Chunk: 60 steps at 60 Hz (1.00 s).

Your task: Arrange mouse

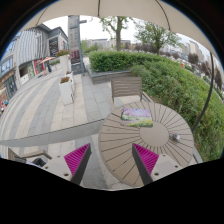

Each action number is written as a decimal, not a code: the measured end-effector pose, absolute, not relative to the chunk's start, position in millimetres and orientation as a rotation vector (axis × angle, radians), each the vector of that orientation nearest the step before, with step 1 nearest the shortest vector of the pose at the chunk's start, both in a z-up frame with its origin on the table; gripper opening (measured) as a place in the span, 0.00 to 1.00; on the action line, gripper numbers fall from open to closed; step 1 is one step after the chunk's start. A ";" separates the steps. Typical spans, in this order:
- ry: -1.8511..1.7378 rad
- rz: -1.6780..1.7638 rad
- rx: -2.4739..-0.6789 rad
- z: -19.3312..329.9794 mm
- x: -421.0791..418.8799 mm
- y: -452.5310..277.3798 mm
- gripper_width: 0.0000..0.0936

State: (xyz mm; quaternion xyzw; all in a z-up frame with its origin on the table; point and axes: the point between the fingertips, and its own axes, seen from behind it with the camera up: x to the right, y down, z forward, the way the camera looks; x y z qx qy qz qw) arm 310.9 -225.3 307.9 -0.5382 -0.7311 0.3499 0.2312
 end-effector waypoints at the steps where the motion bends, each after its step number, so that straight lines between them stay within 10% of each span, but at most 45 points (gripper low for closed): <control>1: -2.002 0.956 -1.491 307.3 310.3 -223.6 0.91; 60: -1.494 0.824 -1.686 114.8 211.8 135.4 0.92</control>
